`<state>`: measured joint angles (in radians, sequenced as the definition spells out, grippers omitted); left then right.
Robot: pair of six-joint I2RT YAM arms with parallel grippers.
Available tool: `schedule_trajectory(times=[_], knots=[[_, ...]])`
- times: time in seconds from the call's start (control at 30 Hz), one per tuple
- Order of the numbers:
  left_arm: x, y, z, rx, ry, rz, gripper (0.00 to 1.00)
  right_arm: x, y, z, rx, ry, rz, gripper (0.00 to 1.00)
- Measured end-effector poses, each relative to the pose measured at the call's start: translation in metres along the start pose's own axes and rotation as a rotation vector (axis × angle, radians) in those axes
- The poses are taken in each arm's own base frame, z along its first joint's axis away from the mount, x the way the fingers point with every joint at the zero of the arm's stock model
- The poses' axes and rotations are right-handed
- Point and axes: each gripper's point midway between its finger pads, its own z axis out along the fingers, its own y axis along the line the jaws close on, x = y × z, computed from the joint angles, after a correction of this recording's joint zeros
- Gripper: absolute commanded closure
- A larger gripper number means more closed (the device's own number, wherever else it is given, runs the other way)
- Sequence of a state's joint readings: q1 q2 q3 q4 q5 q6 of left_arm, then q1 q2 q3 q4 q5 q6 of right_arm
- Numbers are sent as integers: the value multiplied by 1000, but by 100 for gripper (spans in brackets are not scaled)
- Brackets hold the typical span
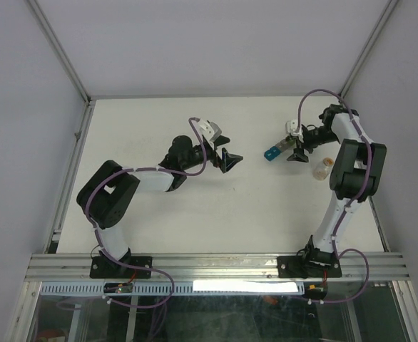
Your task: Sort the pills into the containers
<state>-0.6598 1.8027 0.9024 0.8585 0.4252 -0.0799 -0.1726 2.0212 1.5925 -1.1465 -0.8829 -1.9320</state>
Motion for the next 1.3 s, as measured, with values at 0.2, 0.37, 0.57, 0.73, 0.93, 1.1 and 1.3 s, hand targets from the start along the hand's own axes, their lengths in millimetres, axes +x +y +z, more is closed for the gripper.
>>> schedule_trajectory(times=[0.2,0.37,0.57,0.73,0.93,1.1,1.3], knots=[[23,-4,-12,20,36,54,6,12,-27,18,-80,107,-165,19],[34,-4,-15,25,62,84,6,17,-40,32,-126,172,-241,24],[43,-4,-20,27,80,105,6,43,-27,47,-215,231,-217,36],[47,-6,-22,38,88,107,8,45,-20,48,-250,251,-207,51],[47,-11,-27,53,72,107,12,40,-12,52,-252,244,-192,58],[50,-26,-43,59,71,90,12,19,32,58,-265,215,-106,62],[30,-112,-70,171,8,175,11,-22,110,80,-241,228,-15,61]])
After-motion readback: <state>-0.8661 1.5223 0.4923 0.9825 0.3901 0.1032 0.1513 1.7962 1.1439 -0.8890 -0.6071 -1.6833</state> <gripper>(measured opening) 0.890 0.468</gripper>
